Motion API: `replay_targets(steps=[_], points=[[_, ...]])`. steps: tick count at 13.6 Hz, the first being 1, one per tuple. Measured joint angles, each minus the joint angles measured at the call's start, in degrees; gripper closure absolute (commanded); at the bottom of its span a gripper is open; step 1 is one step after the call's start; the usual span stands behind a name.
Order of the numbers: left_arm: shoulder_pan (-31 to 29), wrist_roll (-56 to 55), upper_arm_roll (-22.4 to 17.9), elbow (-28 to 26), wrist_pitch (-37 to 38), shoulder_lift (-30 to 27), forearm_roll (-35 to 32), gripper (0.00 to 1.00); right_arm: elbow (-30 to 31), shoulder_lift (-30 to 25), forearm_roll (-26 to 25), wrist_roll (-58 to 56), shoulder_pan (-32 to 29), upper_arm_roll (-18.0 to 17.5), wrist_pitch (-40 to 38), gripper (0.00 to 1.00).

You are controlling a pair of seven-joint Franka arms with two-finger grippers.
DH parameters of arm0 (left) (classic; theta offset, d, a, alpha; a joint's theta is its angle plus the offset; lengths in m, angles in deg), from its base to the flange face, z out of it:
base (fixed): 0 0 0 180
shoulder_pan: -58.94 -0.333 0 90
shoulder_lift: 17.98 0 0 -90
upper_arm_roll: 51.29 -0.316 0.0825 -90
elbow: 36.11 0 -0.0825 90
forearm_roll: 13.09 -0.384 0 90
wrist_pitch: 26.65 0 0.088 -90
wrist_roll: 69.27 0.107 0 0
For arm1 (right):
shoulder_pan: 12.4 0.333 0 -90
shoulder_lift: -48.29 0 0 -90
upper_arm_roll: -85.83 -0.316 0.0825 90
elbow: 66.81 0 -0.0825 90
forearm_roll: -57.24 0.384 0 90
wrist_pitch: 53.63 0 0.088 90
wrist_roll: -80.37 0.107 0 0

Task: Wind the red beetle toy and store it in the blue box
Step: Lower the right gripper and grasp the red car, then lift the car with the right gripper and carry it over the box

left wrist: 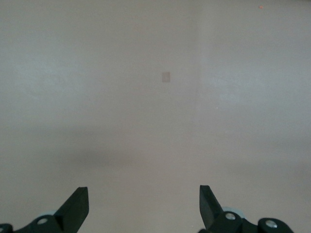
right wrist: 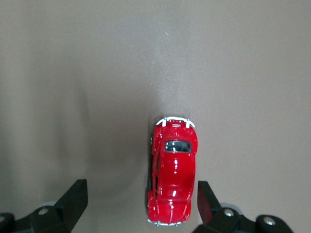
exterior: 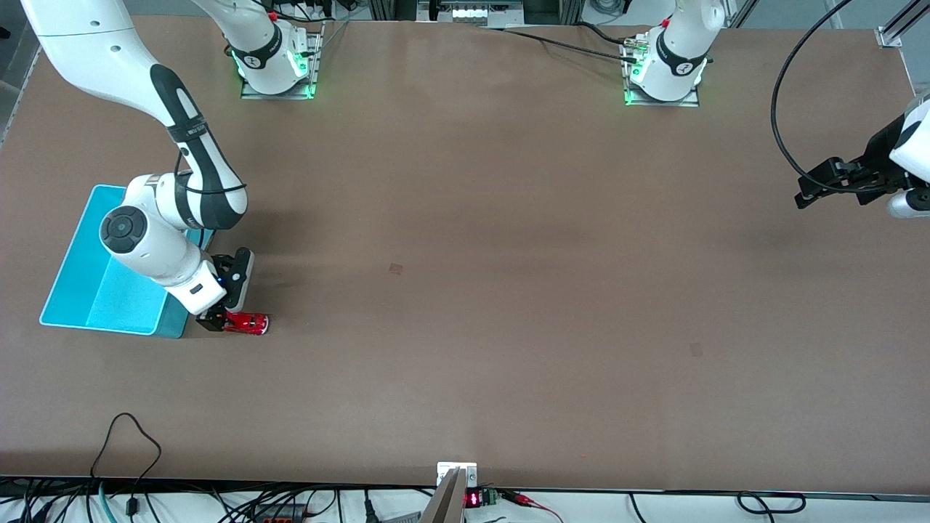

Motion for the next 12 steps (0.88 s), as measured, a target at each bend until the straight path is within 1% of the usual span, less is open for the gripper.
replay_targets(steps=[9, 10, 11, 12], points=[[0.1, -0.1, 0.0, 0.0, -0.7, 0.2, 0.0, 0.00, -3.5, 4.7, 0.0, -0.3, -0.4, 0.0, 1.3, 0.00], [0.1, -0.1, 0.0, 0.0, -0.7, 0.3, 0.0, 0.00, -3.6, 5.0, 0.0, -0.3, -0.4, 0.0, 1.8, 0.10], [0.1, -0.1, 0.0, 0.0, -0.7, 0.4, 0.0, 0.00, -3.6, 5.4, 0.0, -0.3, -0.4, 0.0, 2.2, 0.26], [0.1, -0.1, 0.0, 0.0, -0.7, 0.4, 0.0, 0.00, -3.6, 5.8, 0.0, -0.3, -0.4, 0.0, 2.3, 0.44]])
